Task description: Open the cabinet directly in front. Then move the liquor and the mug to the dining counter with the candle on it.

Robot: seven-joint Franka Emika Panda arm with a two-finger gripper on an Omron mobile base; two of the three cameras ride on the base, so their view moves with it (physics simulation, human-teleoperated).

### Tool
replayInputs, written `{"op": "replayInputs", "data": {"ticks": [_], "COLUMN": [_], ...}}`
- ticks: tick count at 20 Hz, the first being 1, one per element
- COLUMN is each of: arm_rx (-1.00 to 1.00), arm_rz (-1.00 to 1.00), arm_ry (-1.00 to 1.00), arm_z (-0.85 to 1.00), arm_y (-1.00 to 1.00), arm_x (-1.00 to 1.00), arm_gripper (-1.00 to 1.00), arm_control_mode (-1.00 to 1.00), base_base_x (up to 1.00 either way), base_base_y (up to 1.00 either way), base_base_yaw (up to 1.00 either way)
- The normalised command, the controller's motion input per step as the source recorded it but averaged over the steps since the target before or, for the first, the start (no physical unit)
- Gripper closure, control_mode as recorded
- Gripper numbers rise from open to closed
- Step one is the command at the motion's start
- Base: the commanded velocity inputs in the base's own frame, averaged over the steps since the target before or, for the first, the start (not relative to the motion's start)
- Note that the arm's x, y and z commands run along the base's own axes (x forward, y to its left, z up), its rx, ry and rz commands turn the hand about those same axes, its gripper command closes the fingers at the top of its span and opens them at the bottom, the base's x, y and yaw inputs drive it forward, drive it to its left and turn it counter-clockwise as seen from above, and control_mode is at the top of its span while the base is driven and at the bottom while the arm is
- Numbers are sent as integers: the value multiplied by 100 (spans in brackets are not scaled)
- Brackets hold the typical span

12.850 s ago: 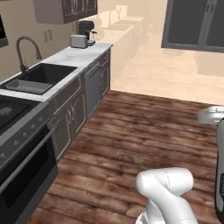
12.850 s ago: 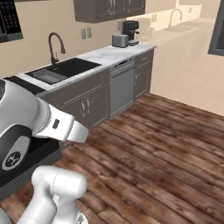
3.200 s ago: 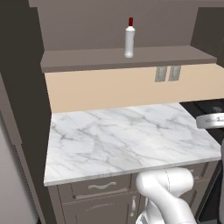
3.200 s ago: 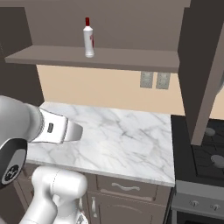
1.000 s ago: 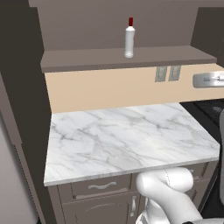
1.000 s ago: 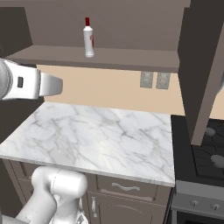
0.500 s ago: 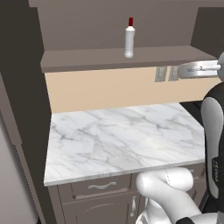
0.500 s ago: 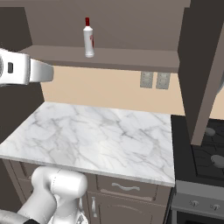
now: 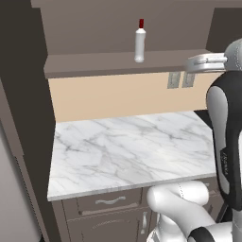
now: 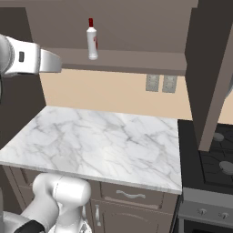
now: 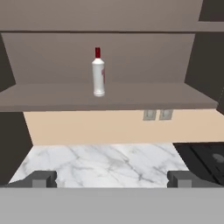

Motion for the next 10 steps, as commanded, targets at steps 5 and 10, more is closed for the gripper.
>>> {"op": "replayInputs", "data": {"ticks": [5, 10], "arm_rx": [0, 0], "arm_rz": [0, 0], "arm_ry": [0, -4], "arm_z": [0, 0], "arm_y": [0, 1], "arm_x": [32, 18], "arm_gripper": [-100, -100], "arm_control_mode": [-100, -100], "base_base_x": [0, 0], "base_base_y": [0, 0], "base_base_yaw": [0, 0]}}
